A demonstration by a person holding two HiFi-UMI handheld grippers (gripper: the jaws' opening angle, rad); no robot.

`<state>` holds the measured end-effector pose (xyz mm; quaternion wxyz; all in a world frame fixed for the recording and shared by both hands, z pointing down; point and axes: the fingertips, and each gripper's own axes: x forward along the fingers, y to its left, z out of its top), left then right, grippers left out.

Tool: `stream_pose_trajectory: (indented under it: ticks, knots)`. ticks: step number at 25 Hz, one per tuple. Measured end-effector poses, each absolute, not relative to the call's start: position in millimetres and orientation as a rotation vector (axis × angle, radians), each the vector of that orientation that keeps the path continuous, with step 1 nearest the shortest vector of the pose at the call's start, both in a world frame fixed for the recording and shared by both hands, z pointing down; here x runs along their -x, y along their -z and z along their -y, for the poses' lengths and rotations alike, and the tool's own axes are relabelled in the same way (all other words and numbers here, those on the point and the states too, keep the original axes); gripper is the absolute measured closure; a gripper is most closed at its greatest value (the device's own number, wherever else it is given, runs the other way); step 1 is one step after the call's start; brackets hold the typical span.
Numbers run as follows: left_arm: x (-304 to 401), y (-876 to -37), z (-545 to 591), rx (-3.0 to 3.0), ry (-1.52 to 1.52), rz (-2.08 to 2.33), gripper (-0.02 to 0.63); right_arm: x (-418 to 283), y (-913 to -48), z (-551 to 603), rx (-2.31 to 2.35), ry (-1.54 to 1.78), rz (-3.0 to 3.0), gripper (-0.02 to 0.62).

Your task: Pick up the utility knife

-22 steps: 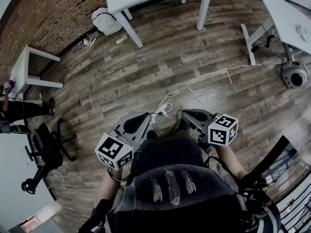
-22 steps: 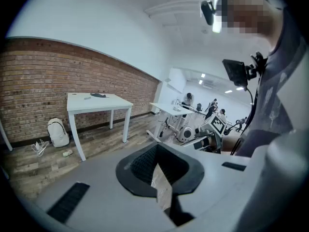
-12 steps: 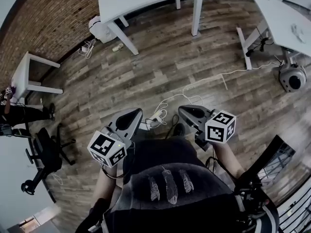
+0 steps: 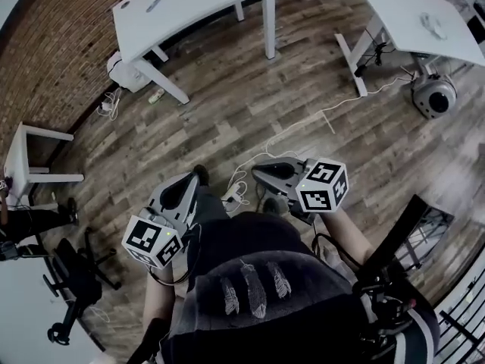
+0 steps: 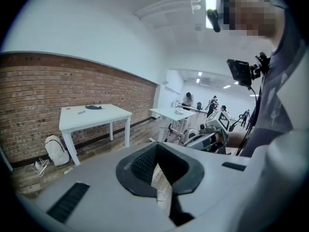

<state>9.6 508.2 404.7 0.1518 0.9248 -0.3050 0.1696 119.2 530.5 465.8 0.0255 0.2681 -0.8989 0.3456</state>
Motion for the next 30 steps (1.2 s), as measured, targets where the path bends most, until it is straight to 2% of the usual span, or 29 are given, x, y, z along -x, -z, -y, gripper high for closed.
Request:
stream_pose_trajectory:
  ticks: [8, 15, 22, 30]
  knots:
    - [11, -417, -454, -2.686, -0.399, 0.874, 0.611, -104, -476, -496, -0.848, -1.034, 2.718, 0.595]
    - [83, -435, -358, -2.643, -0.305, 0.796, 0.611, -16, -453, -399, -0.849, -1.268, 2.797, 0.595]
    - [151, -421, -265, -2.640, -0.187, 0.798, 0.611, 55, -439, -309, -0.878, -1.181, 2.716, 0.595]
    - [239, -440, -215, -2.532, -0.017, 0.827, 0.611, 127, -437, -248, -0.877, -1.154, 2.631, 0.595]
